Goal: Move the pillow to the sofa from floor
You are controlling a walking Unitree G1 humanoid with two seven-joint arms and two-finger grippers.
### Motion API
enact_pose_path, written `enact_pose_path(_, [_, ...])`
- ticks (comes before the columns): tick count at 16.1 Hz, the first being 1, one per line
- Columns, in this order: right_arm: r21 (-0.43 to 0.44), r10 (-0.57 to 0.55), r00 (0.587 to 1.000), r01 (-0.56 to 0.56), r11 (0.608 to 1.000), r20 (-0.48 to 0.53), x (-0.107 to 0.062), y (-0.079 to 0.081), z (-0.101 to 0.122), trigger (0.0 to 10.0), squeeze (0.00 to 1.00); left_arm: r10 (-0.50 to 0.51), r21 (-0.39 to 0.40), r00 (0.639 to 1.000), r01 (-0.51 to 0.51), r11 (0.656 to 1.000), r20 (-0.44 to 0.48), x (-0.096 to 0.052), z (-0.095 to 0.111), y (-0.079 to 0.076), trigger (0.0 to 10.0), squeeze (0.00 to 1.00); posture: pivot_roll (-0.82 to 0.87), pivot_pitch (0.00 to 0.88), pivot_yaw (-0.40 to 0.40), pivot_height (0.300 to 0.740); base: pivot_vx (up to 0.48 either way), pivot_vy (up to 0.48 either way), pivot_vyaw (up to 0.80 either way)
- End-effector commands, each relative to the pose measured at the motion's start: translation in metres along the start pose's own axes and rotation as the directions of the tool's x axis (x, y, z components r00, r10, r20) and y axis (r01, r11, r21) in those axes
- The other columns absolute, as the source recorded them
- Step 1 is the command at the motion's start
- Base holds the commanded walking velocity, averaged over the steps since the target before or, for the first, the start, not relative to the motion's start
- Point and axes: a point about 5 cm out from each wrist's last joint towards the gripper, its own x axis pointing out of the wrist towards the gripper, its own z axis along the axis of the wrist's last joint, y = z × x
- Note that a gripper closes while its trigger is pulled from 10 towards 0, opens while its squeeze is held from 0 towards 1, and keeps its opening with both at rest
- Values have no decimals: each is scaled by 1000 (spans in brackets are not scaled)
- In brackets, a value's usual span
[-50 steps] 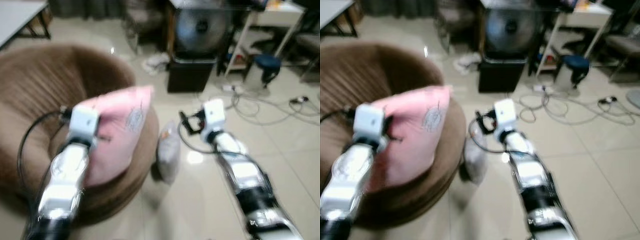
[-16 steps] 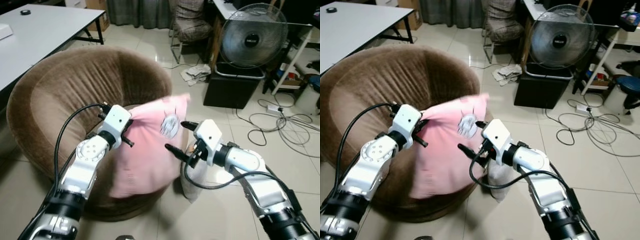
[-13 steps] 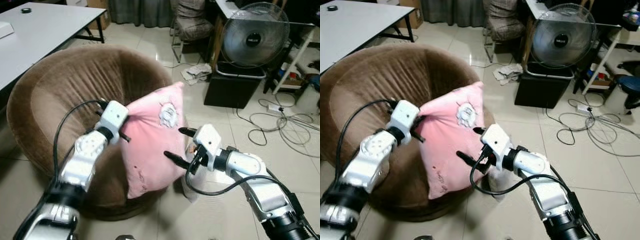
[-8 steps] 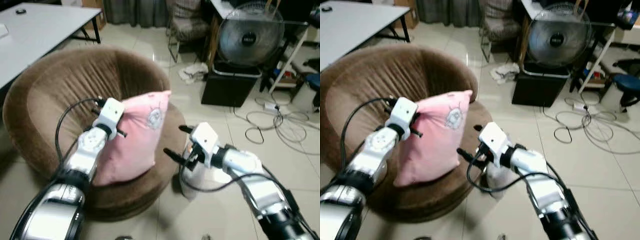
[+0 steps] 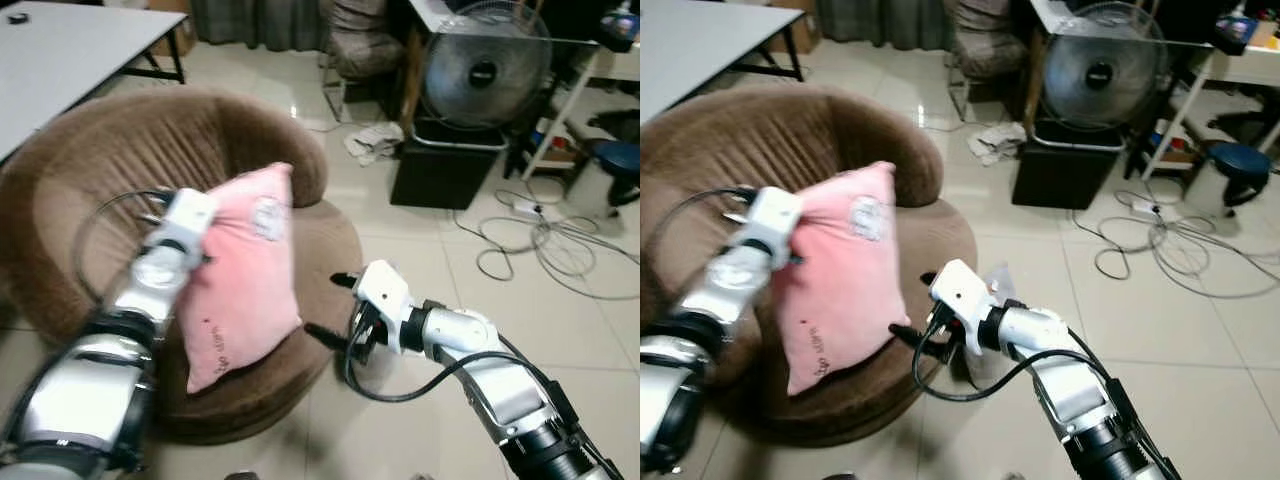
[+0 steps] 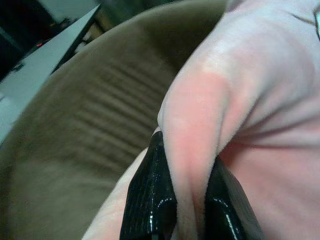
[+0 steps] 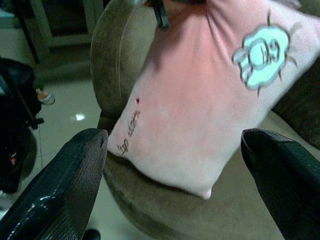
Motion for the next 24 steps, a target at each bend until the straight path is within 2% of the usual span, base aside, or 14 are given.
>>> enact_pose_path(1, [-10,14,1000,-15,1000,-12,2,0,0,10000,0,67,31,998,-67,997,15,4,11,14,10000,0,-34,52,-32,740,0,0,0])
enact_pose_path(3, [-8,-17,1000,17,1000,-4,7,-4,2,10000,0,94,22,996,-94,995,2,3,8,27,10000,0,-27,52,-41,740,0,0,0])
enact_pose_path(6, [-6,-73,997,73,997,10,8,-4,3,10000,0,88,54,996,-87,995,-5,2,5,30,10000,0,-39,59,-44,740,0,0,0])
enact_pose_path(7, [-11,-104,994,105,994,13,7,-5,3,10000,0,78,40,997,-78,996,0,2,5,29,10000,0,-46,59,-45,740,0,0,0])
enact_pose_path(8, [-9,-128,992,128,992,18,7,-5,4,10000,0,33,-56,999,-32,998,19,3,8,23,10000,0,-58,63,-41,740,0,0,0])
enact_pose_path(9, [-9,-128,992,128,992,18,7,-5,4,10000,0,33,-56,999,-32,998,19,3,8,23,10000,0,-58,63,-41,740,0,0,0])
enact_pose_path(10, [-2,-136,991,136,991,18,6,-5,4,10000,0,24,-79,998,-19,997,55,4,15,18,10000,953,-65,65,-40,740,0,0,0])
enact_pose_path(11, [-2,-136,991,136,991,18,6,-4,4,10000,0,25,-63,998,-22,998,58,4,16,17,10000,1000,-66,60,-38,740,0,0,0])
enact_pose_path(13, [0,-142,990,142,990,17,6,-5,3,10000,0,13,-33,999,-11,999,39,5,15,12,10000,1000,-60,47,-37,740,0,0,0])
enact_pose_path(15, [3,-147,989,147,989,15,6,-6,2,10000,0,23,-32,1000,-22,999,20,4,11,14,10000,1000,-43,19,-43,740,0,0,0])
enact_pose_path(19, [52,-214,977,213,976,13,9,-25,0,10000,0,39,-52,999,-39,998,-5,-4,-10,24,10000,1000,1,0,-52,740,0,0,0])
enact_pose_path(21, [64,-233,972,231,971,23,15,-36,4,10000,0,31,-32,1000,-31,999,-1,-6,-14,27,10000,1000,34,0,-71,740,0,0,0])
enact_pose_path(23, [61,-228,973,226,972,29,18,-39,7,10000,0,40,-17,999,-40,999,-1,-7,-15,32,10000,1000,39,0,-78,740,0,0,0])
enact_pose_path(24, [44,-207,978,205,978,33,24,-40,9,10000,0,56,-10,998,-56,998,-4,-7,-14,40,10000,1000,49,0,-84,740,0,0,0])
